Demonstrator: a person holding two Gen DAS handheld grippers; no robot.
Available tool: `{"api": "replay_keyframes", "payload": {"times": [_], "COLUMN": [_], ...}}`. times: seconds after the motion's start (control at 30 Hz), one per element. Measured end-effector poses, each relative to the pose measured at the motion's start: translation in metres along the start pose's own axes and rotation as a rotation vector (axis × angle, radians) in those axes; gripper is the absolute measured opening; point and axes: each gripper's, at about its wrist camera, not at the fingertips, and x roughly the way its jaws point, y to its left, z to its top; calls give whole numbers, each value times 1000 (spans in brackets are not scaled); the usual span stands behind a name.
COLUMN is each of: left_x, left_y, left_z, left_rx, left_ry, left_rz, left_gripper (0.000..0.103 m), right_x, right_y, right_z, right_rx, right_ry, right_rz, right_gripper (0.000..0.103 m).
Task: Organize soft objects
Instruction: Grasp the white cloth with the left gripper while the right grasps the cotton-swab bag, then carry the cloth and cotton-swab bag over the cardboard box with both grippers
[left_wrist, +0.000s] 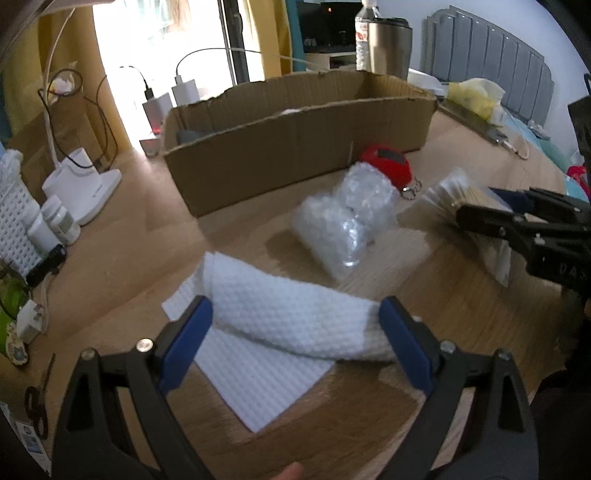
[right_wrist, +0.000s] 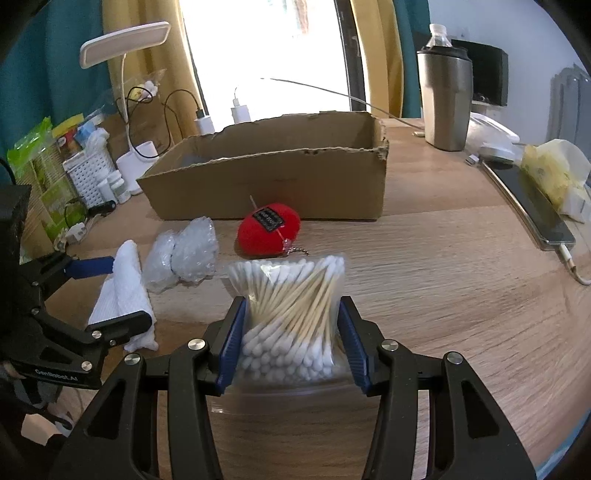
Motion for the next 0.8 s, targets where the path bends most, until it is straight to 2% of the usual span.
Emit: {"api": "replay_keyframes", "payload": {"times": [0.23,0.3,0.4,0.43,0.47,0.57,0.67,0.8], "left_x": [6,6,3,1,0,-5,-9,-14], "left_y": [13,13,10,8,5,-2,-8,-10], "left_z": [-1,-1,-1,-1,-1,-3,-4,-8], "left_rx": [-67,-65,-47,-40,-35,-21,-5,-7], "left_ry": [25,24,11,7,3,-6,-15,-25], "left_rz": [-72,-72,-88,-95,-98,-120,-143,-161], "left_gripper": [92,87,71,64,53,32,22,21], "right_x": [2,2,2,2,2,2,1,-3], "right_y": [0,0,0,0,0,2,6,11], "right_z": [1,1,1,1,1,1,0,1], "right_rx": [0,-2,-3,-3,-5,-8,-16,-25], "right_ry": [2,3,2,2,3,3,4,-1], "right_rz": [6,5,4,4,2,1,5,8], "right_gripper": [52,52,52,52,52,52,52,52]}}
